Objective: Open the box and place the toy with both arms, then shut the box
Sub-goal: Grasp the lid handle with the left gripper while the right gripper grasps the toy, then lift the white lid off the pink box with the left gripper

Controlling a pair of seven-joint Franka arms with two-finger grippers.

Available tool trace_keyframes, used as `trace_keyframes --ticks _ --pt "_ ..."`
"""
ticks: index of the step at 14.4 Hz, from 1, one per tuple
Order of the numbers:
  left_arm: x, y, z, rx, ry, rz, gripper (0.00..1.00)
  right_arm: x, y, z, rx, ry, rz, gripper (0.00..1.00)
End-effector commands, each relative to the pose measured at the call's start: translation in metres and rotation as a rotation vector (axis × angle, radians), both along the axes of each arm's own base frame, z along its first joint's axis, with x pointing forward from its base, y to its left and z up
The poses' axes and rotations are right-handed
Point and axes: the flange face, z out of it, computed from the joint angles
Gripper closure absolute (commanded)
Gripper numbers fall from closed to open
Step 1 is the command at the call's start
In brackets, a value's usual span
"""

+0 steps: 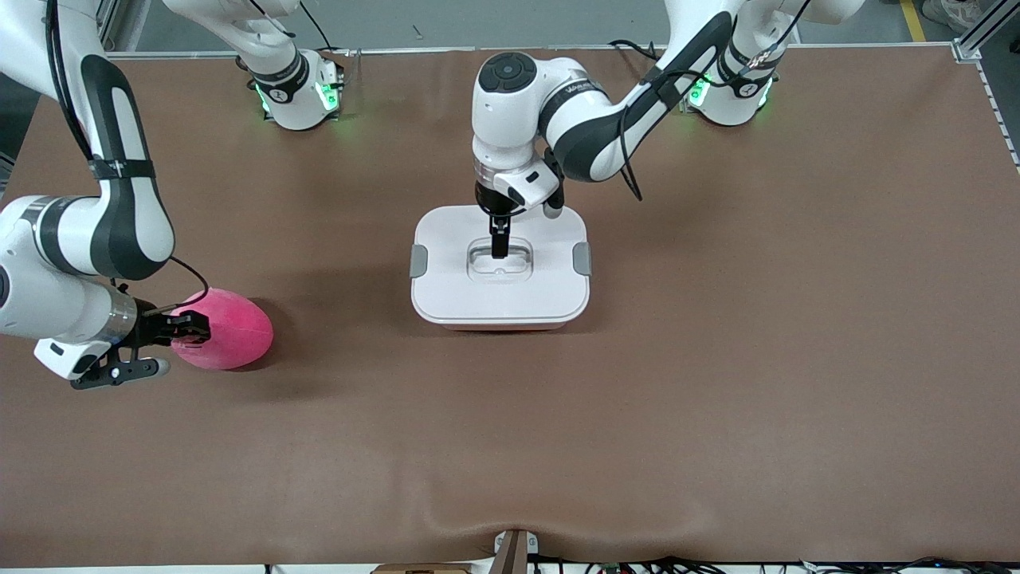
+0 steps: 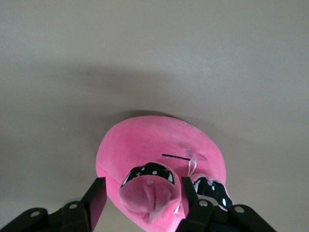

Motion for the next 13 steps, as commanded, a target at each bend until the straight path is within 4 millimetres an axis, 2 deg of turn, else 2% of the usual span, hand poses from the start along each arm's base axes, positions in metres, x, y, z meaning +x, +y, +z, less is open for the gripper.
trace_keyframes --ticks 1,6,7,10,11,12,13 --pt "0.002 -0.006 -0.005 -0.001 -0.021 0.044 0.07 -0.002 -0.004 0.003 0.02 0.016 0.002 0.33" --pt "0.0 -0.01 -0.02 0.018 -0.022 0.024 0.21 -0.003 -0.009 0.0 0.017 0.025 -0.002 0.35" --pt "0.001 -0.009 -0.022 0.02 -0.019 0.026 0.26 -0.003 -0.009 0.0 0.017 0.025 -0.002 0.42" --pt "0.004 -0.007 -0.025 0.023 -0.016 0.031 0.37 -0.003 -0.007 0.0 0.017 0.027 0.0 0.69" --pt "0.004 -0.007 -0.025 0.023 -0.016 0.031 0.45 -0.003 -0.005 0.001 0.017 0.028 0.003 0.79" --pt "0.004 -0.007 -0.024 0.022 -0.017 0.032 0.55 -0.004 -0.005 0.003 0.02 0.039 0.001 1.0" --pt "0.006 -0.005 -0.024 0.023 -0.016 0.035 0.64 -0.005 -0.005 0.006 0.021 0.048 0.001 1.0"
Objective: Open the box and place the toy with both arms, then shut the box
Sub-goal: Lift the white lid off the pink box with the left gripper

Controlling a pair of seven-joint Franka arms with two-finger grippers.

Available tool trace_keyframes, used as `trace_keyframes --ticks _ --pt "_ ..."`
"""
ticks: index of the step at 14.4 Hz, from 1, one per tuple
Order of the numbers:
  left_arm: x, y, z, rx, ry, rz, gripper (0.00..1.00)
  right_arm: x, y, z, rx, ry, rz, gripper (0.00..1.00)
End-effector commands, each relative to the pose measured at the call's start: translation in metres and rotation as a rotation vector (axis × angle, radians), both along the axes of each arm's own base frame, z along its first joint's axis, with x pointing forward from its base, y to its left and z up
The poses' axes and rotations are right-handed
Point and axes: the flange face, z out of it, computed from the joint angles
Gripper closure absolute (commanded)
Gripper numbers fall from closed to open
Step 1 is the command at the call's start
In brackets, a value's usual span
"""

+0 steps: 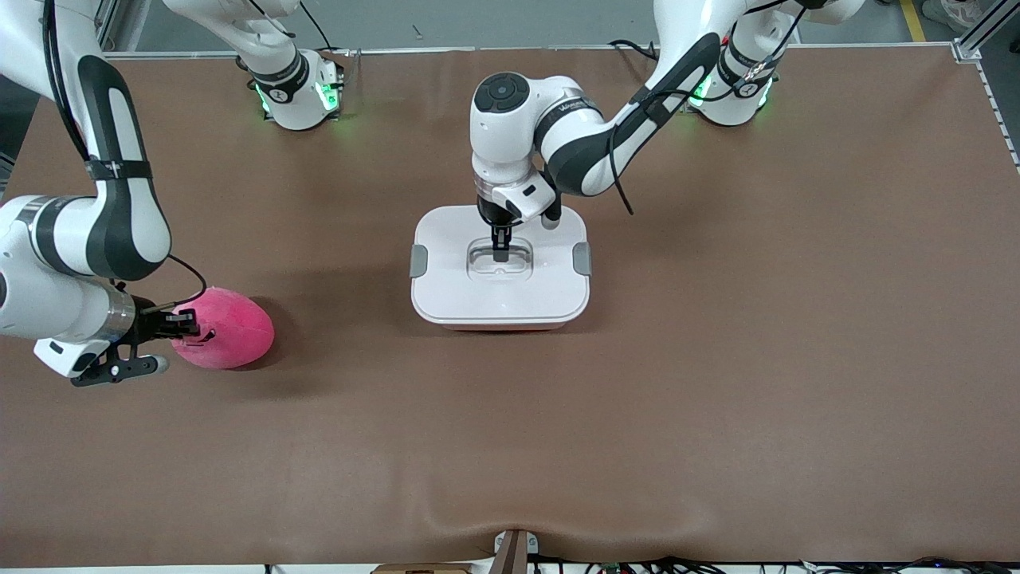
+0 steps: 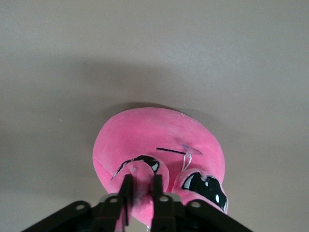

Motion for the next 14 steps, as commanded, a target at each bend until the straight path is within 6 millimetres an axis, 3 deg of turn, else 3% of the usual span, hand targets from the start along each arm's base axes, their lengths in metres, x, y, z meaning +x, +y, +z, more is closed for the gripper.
trace_keyframes --ticks 1,5,10,14 --pt "0.004 -0.004 0.001 -0.008 -0.024 0.045 0.69 0.0 0.001 0.012 0.019 0.014 0.008 1.0" --pt "0.007 -0.001 0.005 -0.009 -0.028 0.044 1.0 0.001 0.004 0.022 0.019 0.019 0.002 1.0" --pt "0.009 0.001 0.012 -0.013 -0.031 0.053 1.0 0.008 0.029 0.061 0.027 0.037 0.081 1.0" --pt "0.01 0.005 0.041 -0.011 -0.043 0.076 1.0 0.004 0.05 0.076 0.046 0.084 0.164 1.0"
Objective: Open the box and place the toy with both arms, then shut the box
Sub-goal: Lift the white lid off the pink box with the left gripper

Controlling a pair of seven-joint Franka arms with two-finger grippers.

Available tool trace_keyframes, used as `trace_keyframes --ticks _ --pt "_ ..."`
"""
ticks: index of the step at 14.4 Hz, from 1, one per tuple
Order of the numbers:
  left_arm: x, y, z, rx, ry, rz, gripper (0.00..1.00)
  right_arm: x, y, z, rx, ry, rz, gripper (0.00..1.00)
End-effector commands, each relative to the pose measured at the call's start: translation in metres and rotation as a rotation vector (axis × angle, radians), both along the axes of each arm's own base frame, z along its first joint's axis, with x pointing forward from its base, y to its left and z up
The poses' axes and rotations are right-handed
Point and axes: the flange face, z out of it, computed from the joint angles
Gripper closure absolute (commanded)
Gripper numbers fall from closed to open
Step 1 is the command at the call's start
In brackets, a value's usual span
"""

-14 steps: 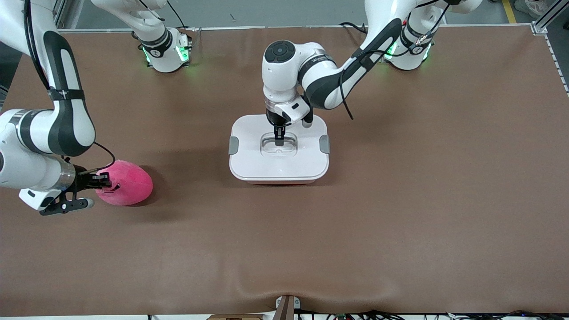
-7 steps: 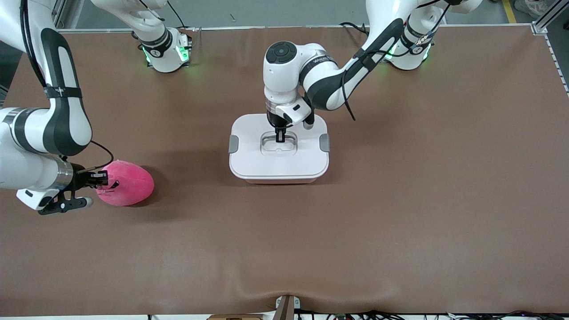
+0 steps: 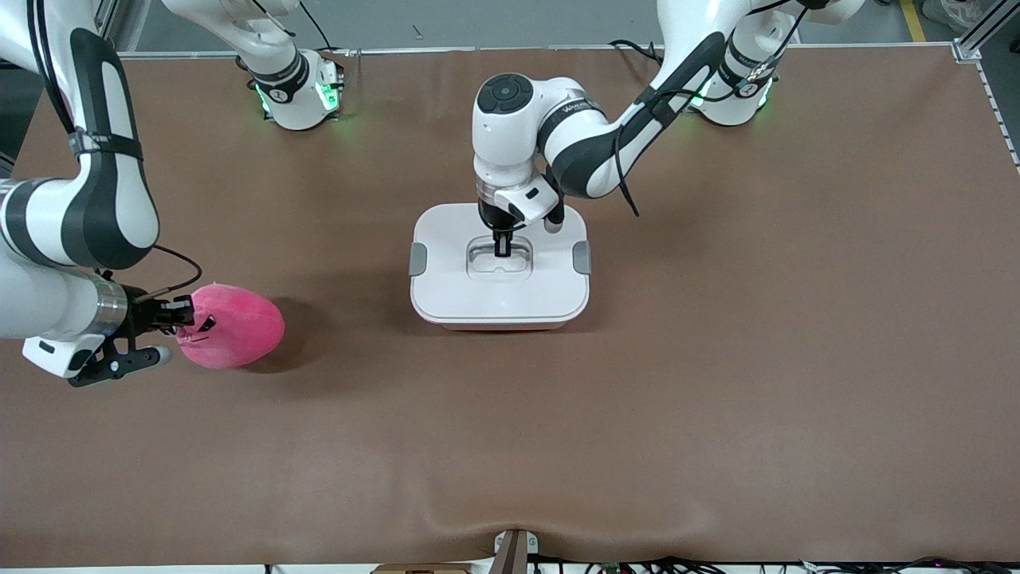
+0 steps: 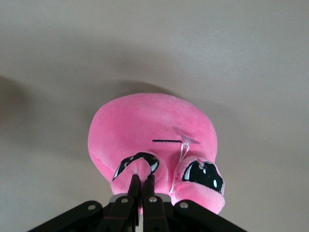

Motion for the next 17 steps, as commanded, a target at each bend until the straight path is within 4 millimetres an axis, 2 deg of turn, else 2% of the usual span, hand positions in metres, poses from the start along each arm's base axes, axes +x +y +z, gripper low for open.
trace_keyframes --ticks 1,5,8,12,15,17 --pt "-0.001 0.003 0.036 0.005 -0.015 0.072 1.0 -0.004 0.008 0.011 0.023 0.023 0.033 1.0" --pt "-0.007 0.01 0.079 0.023 -0.024 0.071 1.0 -0.011 0.017 0.034 0.044 0.006 0.069 1.0" --pt "0.019 0.044 0.119 0.043 0.006 0.004 1.0 -0.021 0.042 0.054 0.062 0.012 0.118 1.0" --pt "0.071 0.126 0.17 0.031 0.074 -0.135 1.0 -0.05 0.075 0.105 0.139 0.015 0.178 1.0" --pt "0.107 0.185 0.186 0.017 0.106 -0.268 1.0 -0.072 0.125 0.134 0.142 -0.004 0.267 1.0" --pt "0.123 0.22 0.188 0.046 0.143 -0.438 1.0 -0.089 0.17 0.15 0.142 -0.027 0.351 1.0"
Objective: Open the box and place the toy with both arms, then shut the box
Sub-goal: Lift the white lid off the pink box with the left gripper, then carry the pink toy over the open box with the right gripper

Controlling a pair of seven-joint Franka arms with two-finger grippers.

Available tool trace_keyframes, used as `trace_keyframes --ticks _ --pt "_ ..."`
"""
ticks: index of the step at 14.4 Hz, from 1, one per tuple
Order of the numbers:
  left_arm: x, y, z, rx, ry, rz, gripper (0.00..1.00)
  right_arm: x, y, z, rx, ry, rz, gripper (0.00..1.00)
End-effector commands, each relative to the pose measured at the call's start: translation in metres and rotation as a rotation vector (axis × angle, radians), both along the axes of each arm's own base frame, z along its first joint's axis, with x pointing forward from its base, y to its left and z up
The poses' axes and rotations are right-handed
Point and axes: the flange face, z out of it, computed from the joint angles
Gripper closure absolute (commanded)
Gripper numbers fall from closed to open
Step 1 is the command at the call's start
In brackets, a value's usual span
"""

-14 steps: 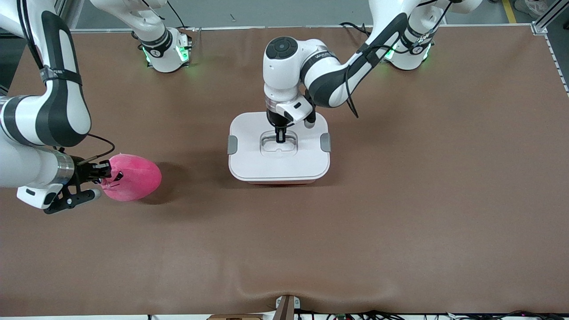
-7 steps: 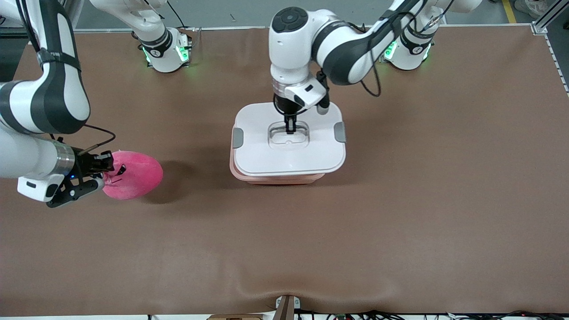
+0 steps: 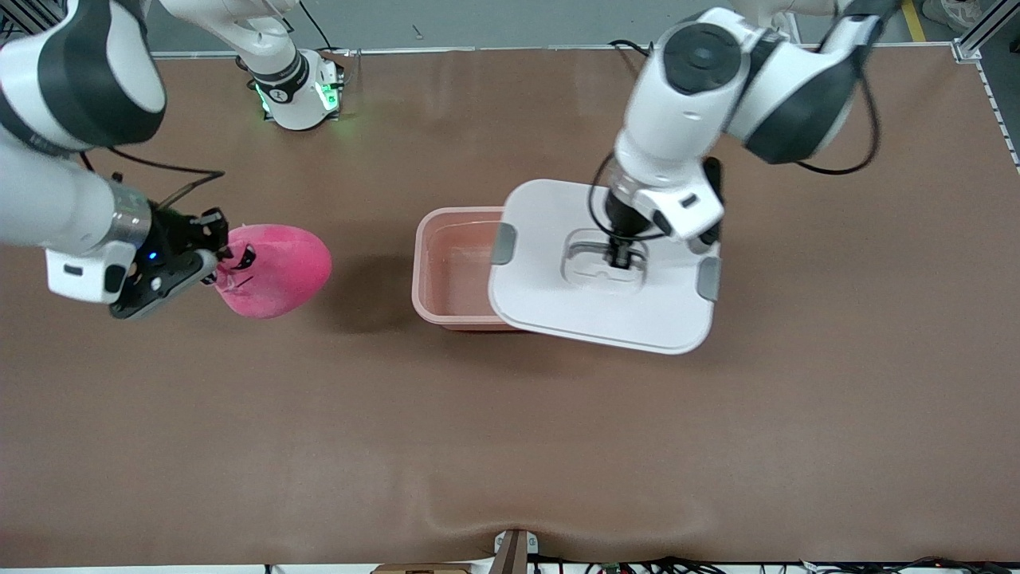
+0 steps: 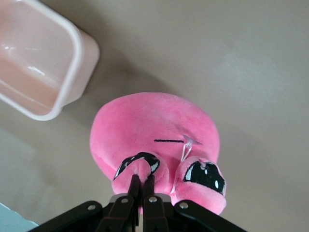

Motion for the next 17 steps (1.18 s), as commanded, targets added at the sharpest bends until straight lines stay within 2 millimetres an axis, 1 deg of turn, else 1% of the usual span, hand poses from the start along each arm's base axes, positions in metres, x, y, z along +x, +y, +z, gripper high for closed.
trace_keyframes --ticks 1,2,3,4,5,6,7,8,9,10,11,12,14,15,16,17 --pt "0.015 0.041 0.008 0.004 0.041 -0.17 1.0 -0.029 0.059 0.022 0.01 -0.029 0.111 1.0" --pt "0.024 0.06 0.006 0.005 0.051 -0.186 1.0 -0.038 0.083 0.025 0.007 -0.039 0.156 1.0" --pt "0.029 0.074 0.003 -0.003 0.072 -0.229 1.0 -0.047 0.107 0.027 -0.006 -0.051 0.202 1.0" --pt "0.032 0.085 0.002 -0.005 0.086 -0.29 1.0 -0.055 0.127 0.028 -0.033 -0.068 0.248 1.0" --pt "0.039 0.105 0.002 -0.003 0.092 -0.323 1.0 -0.062 0.144 0.031 -0.055 -0.088 0.299 1.0" --pt "0.045 0.128 0.0 -0.001 0.107 -0.349 1.0 -0.073 0.167 0.033 -0.058 -0.098 0.348 1.0" --pt "0.048 0.143 -0.004 0.002 0.132 -0.381 1.0 -0.084 0.188 0.032 -0.066 -0.105 0.391 1.0" --pt "0.05 0.157 -0.008 0.002 0.156 -0.41 1.0 -0.092 0.204 0.032 -0.07 -0.125 0.426 1.0" --pt "0.053 0.17 -0.011 0.0 0.167 -0.431 1.0 -0.096 0.217 0.035 -0.06 -0.158 0.468 1.0" --pt "0.058 0.191 -0.015 -0.006 0.18 -0.434 1.0 -0.097 0.225 0.036 -0.039 -0.189 0.532 1.0" --pt "0.061 0.21 -0.024 -0.015 0.207 -0.44 1.0 -0.098 0.233 0.038 -0.017 -0.219 0.613 1.0" --pt "0.062 0.224 -0.032 -0.021 0.231 -0.448 1.0 -0.1 0.243 0.041 0.004 -0.257 0.679 1.0" --pt "0.073 0.264 -0.048 -0.051 0.248 -0.478 1.0 -0.107 0.261 0.043 0.032 -0.302 0.761 1.0" --pt "0.075 0.274 -0.054 -0.062 0.254 -0.49 1.0 -0.113 0.272 0.044 0.041 -0.317 0.811 1.0" --pt "0.076 0.279 -0.056 -0.072 0.255 -0.493 1.0 -0.12 0.284 0.042 0.045 -0.329 0.871 1.0" --pt "0.076 0.278 -0.056 -0.074 0.254 -0.496 1.0 -0.123 0.293 0.038 0.05 -0.342 0.941 1.0"
